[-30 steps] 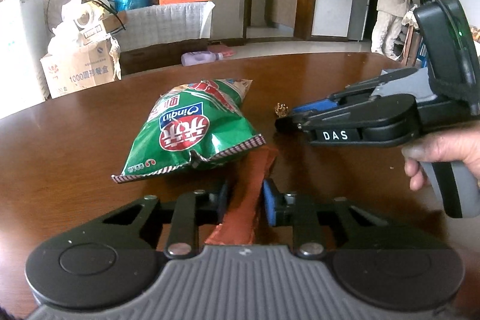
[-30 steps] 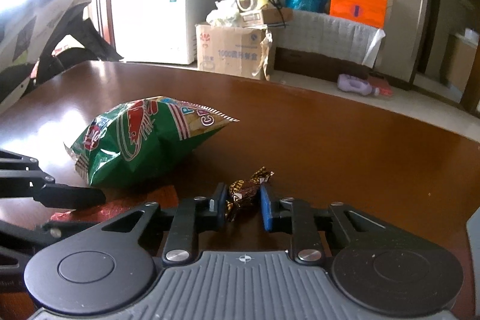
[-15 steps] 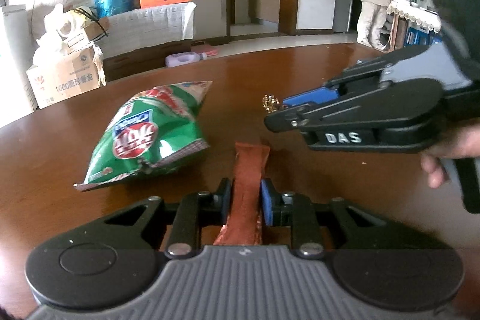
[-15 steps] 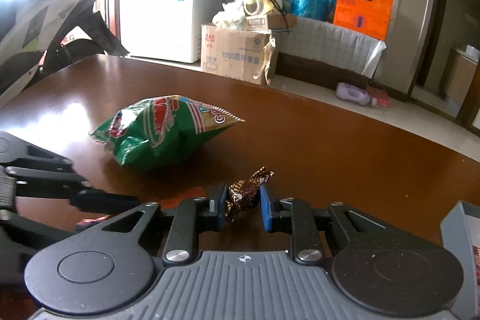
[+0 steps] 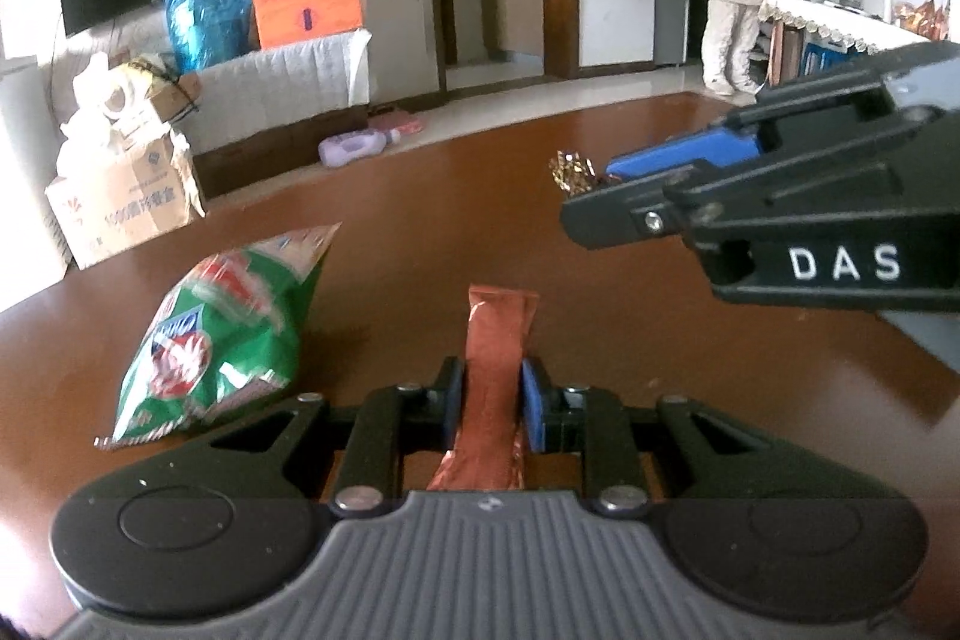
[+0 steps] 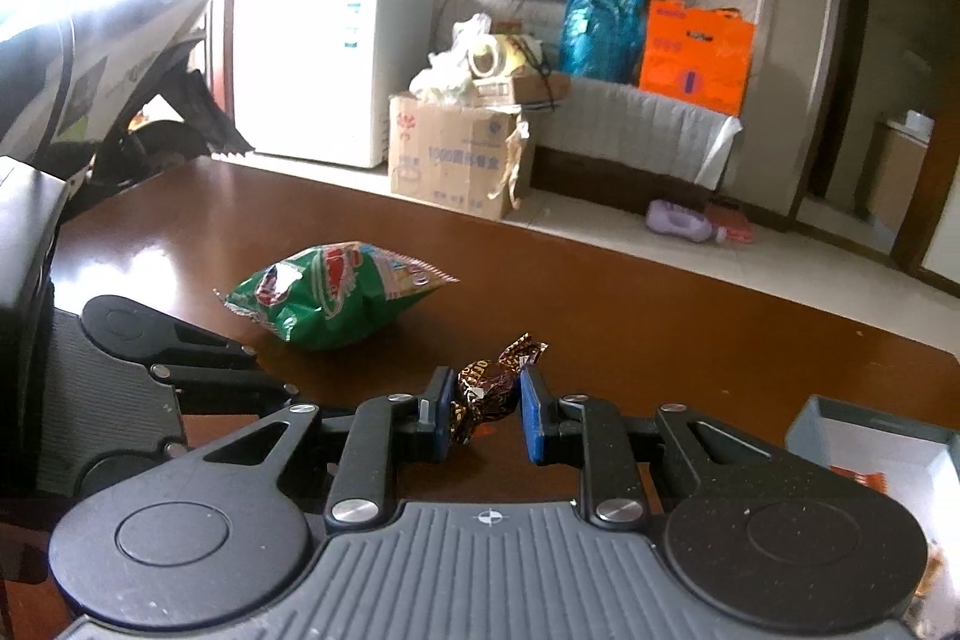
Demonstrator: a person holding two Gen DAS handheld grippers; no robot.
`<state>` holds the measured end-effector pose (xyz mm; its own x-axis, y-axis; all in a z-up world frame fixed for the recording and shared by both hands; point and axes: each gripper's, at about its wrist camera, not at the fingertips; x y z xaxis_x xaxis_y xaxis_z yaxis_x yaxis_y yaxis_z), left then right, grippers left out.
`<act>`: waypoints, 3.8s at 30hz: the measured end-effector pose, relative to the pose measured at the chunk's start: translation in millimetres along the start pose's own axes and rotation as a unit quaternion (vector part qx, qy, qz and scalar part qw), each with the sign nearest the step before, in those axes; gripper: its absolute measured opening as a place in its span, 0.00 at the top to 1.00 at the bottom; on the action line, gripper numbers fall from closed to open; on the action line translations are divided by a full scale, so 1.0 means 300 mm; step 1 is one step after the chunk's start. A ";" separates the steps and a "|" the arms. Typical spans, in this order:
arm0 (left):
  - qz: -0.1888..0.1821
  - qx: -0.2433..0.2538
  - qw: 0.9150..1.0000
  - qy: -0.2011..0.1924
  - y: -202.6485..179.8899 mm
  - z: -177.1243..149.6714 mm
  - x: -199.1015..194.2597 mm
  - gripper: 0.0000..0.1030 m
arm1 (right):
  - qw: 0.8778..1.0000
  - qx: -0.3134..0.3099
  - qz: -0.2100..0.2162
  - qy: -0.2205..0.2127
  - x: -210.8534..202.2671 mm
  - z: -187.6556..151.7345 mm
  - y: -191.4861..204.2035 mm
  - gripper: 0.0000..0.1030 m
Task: Organize snacks
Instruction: 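Carry the stick snack and gold chocolate over the grey box, then open the left gripper to drop the stick snack into the box, then move the left tool to the green chip bag and grasp it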
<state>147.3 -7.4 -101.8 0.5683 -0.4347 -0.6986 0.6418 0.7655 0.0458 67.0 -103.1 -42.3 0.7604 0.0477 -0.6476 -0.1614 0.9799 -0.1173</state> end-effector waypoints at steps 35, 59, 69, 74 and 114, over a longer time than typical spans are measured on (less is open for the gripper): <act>-0.052 0.043 0.996 -0.060 -0.733 0.476 0.156 0.81 | 0.985 0.108 -0.129 -0.020 -0.320 -0.244 -0.531 0.76; -0.017 0.052 0.998 -0.037 -0.926 0.509 0.376 0.61 | 0.974 0.163 -0.149 0.038 -0.272 -0.355 -0.643 0.76; 0.005 0.053 0.996 -0.070 -0.832 0.483 0.275 0.33 | 0.977 0.150 -0.149 0.022 -0.312 -0.335 -0.568 0.76; 0.020 0.053 0.996 -0.071 -0.768 0.459 0.228 0.33 | 0.980 0.138 -0.142 0.021 -0.313 -0.312 -0.518 0.76; 0.223 -0.107 0.969 -0.025 0.436 -0.015 -0.117 0.16 | 0.992 0.061 0.051 0.103 0.167 -0.088 0.053 0.76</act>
<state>209.0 110.1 -74.5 0.7917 -0.0568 -0.6083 0.2083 0.9611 0.1813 86.0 -90.1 -96.4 0.5980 0.1191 -0.7926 -0.1439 0.9888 0.0400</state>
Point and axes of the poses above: each gripper's, at about its wrist camera, not at the fingertips, and x roughly the way its jaws point, y to its left, z to its top, and after that the axes turned 9 degrees about y, right-handed
